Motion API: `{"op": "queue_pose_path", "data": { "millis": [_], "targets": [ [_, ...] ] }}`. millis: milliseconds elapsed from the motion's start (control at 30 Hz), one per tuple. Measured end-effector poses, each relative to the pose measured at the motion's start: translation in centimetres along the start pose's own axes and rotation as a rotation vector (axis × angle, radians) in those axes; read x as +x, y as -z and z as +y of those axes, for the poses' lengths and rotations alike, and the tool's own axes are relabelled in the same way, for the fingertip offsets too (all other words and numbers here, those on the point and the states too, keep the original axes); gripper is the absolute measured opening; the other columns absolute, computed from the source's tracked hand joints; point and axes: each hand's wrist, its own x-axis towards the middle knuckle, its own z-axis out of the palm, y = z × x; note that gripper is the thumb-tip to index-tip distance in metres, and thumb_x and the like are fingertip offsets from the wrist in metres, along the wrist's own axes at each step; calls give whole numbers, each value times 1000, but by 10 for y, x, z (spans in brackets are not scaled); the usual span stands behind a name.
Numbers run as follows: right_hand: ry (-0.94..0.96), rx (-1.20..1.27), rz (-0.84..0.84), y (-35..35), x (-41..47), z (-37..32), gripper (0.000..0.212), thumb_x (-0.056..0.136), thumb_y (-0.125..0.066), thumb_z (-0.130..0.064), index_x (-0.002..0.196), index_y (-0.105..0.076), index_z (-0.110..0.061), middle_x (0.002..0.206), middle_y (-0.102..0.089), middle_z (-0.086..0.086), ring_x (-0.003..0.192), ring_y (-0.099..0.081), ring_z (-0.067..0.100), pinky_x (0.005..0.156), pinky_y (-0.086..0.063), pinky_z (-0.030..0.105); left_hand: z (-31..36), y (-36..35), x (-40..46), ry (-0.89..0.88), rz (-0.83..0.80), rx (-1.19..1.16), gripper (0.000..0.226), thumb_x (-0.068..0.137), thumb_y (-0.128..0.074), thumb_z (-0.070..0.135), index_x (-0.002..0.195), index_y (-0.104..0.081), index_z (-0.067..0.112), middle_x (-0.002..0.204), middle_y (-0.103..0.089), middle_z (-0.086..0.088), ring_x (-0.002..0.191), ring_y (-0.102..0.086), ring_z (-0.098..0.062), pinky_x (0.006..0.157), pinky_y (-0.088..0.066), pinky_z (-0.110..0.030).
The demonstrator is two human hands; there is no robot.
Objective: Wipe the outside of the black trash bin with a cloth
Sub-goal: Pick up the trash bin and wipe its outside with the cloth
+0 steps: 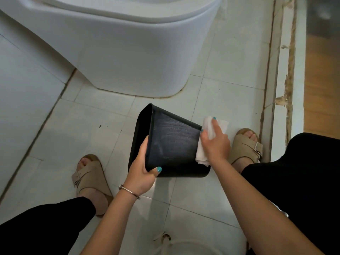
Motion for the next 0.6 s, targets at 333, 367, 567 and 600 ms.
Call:
{"op": "queue_pose_path", "data": {
  "millis": [333,367,567,600],
  "targets": [
    [218,50,-65,-8,-51,-71,60,92,-50,-48,147,-27,-45,114,-57,15,104,-56,33,88,-43,36,-2,5,7,-13,-16,31,101,75,-68,-1,147,-13,42,123,-41,43,116,-47,9,96,-44,-24],
    [282,38,-94,-10,-60,-83,60,92,-49,-48,148,-25,-46,114,-56,14,103,-56,33,87,-43,36,-2,5,6,-22,-22,33,101,72,-67,4,148,-12,41,123,-41,46,117,-46,11,98,-42,-24],
    [470,52,-205,-10,-72,-99,58,92,-49,-51,145,-26,-50,108,-55,7,96,-56,25,82,-44,33,2,11,0,-44,-196,45,107,81,-64,-6,149,8,35,145,-22,27,130,-31,13,105,-33,-13],
    [463,65,-217,-9,-69,-98,58,92,-50,-51,145,-27,-50,108,-55,7,98,-55,24,82,-43,32,2,13,-1,-56,-225,62,107,82,-63,-7,148,10,36,144,-19,30,129,-28,17,103,-32,-8]
  ]
}}
